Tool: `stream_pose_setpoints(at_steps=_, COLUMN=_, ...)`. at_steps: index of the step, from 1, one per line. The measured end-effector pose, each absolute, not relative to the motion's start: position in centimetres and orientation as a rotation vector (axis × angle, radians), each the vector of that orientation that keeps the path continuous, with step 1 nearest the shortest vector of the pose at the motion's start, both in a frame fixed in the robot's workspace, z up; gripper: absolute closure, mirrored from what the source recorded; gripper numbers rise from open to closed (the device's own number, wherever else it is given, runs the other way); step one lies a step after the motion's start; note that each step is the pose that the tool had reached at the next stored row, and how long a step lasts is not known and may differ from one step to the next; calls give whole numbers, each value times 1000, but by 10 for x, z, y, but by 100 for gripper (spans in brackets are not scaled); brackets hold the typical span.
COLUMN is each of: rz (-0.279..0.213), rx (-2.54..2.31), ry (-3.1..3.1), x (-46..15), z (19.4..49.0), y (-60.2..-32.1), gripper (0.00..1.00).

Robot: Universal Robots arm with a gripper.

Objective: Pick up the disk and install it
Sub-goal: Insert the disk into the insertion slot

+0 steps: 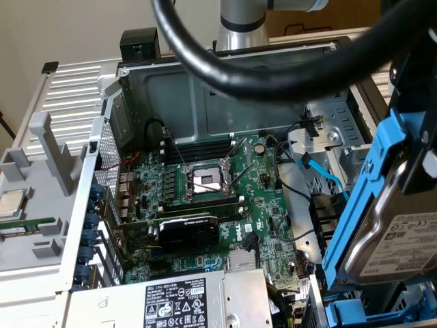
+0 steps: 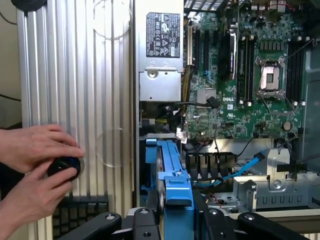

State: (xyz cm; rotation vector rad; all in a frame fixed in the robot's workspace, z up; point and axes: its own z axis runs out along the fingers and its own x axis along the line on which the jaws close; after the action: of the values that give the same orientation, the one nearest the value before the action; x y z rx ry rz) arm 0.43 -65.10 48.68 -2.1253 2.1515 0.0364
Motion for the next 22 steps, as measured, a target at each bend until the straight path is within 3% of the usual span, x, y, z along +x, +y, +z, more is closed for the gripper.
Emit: stream_pose_setpoints(at_steps=22, rz=86, rx=-2107, ry=2137, x=11, z=483, y=-651, gripper=64)
